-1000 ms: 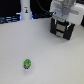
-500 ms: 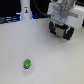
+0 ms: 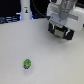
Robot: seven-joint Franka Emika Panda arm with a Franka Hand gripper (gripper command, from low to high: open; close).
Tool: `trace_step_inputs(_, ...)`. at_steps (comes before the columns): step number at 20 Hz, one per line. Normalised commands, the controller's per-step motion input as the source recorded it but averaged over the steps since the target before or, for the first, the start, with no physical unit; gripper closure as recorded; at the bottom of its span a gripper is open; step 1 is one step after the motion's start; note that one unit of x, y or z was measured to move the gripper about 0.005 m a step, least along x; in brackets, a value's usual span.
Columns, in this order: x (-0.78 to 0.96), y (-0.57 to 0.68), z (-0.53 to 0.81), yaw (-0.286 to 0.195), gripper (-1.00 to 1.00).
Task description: Open the kcup holder, insert the kcup into the holder, and close the kcup holder
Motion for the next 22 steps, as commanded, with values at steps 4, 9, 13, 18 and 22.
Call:
trace_step_inputs(4,0.76,-0.4,0.3,-0.052,1.0)
trace_step_inputs(9,0.8,-0.46,0.27,-0.05,1.0)
trace_step_inputs(13,0.62,-0.35,0.19,-0.037,1.0)
trace_step_inputs(18,0.76,-0.4,0.26,-0.047,1.0)
trace_step_inputs(22,0.76,-0.43,0.24,-0.045,1.0)
